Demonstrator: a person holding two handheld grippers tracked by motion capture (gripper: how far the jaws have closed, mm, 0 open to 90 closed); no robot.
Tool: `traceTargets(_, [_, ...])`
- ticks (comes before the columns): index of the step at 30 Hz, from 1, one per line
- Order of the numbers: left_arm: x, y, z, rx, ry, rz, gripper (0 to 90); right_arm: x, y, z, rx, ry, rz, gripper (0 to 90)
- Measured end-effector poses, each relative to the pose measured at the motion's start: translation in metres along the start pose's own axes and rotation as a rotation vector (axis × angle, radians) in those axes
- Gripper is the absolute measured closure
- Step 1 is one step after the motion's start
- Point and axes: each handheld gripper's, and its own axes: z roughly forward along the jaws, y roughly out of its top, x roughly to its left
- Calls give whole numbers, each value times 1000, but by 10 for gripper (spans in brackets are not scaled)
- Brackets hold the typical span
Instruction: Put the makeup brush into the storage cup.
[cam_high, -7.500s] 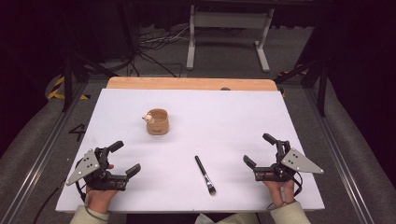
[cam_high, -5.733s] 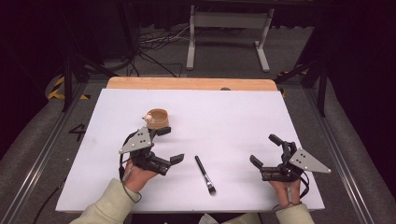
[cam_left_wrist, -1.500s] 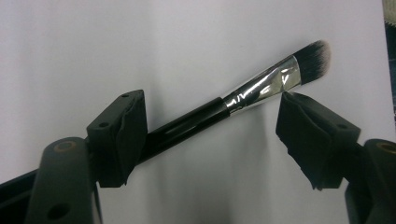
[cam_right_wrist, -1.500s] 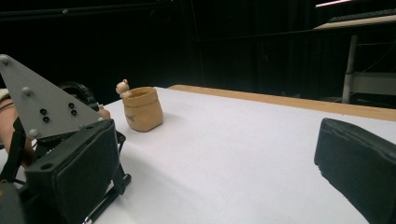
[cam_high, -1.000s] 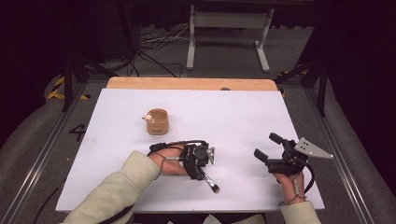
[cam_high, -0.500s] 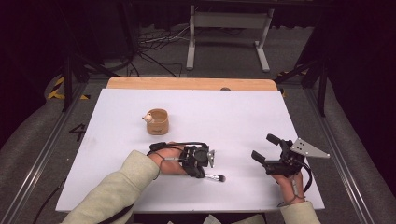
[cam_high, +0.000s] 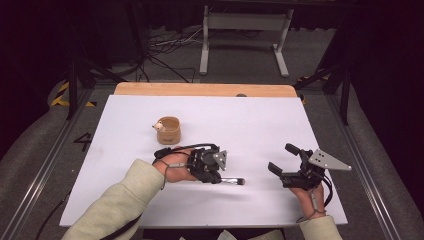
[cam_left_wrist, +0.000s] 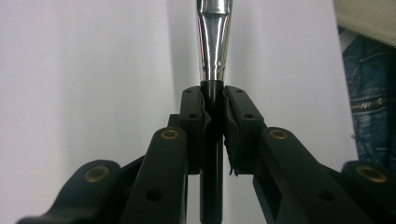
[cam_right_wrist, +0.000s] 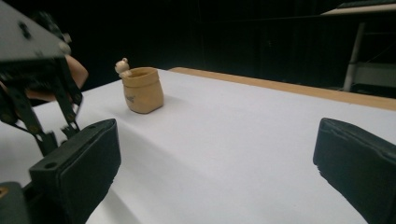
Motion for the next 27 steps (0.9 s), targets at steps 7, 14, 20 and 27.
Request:
traceTargets(7, [1, -3, -27, -92, 27, -22, 789, 1, 1, 0, -2, -18, -36, 7])
traceTargets(14, [2, -7, -47, -159, 34, -51, 790, 0, 1, -1, -11, -12, -32, 6])
traceTargets(20, [3, -12, -59, -231, 47, -74, 789, 1, 1, -1, -17, -13, -36, 6])
traceTargets(27, [4, -21, -63, -302, 141, -118, 789, 2, 2, -2, -26, -12, -43, 6])
